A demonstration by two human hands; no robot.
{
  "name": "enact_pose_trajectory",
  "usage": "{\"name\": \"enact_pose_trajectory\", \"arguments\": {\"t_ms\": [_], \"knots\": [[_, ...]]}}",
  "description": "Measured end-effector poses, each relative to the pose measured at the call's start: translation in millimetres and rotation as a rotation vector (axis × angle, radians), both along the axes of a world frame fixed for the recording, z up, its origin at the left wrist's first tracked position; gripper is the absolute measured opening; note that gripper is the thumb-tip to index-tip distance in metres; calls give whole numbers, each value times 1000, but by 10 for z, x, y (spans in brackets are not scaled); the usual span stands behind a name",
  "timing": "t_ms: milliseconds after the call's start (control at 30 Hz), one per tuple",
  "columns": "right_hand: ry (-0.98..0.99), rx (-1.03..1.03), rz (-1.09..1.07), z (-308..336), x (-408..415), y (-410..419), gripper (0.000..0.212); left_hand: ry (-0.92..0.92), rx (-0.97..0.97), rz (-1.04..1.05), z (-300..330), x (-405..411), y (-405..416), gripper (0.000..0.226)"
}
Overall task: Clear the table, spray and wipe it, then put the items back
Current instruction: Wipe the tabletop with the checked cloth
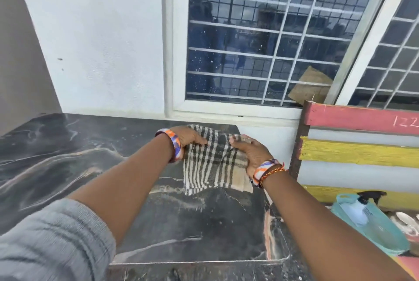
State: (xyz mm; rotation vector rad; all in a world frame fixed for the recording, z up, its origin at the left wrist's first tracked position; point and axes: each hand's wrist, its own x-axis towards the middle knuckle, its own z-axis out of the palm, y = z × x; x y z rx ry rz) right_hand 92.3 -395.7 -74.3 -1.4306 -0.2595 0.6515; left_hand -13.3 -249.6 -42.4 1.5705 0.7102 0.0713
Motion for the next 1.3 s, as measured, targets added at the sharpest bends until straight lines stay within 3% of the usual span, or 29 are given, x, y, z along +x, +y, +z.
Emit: {"name": "enact_pose_trajectory", "arguments": {"t_ms": [200,400,533,667,833,967,1033,1200,1300], "knots": [[-156,-31,30,343,-61,15,60,-165,310,289,232,-136,-49,53],[-222,-6,-41,485,35,-77,37,-264,206,431,290,-257,-57,76],[-352,112,-165,680,93,-159,32,-393,77,390,238,-151,60,113],[-548,-172,-65,709,89,-279,39,-364,71,314,271,-98,-45,85],[-660,-360,-57,585,144,-389,40,-339,91,347,271,-119,-389,53],[-667,-212,-119,486,171,-531,48,-312,130,405,132,-41,-423,55],[-717,-327,-71,429,229,-609,52,-280,137,384,82,6,-447,52],[-895,-496,-109,344,337,-726,22,-312,23,385,34,145,-495,54],[-808,-516,-93,318,389,-800,12,-334,11,337,11,226,-488,33]]}}
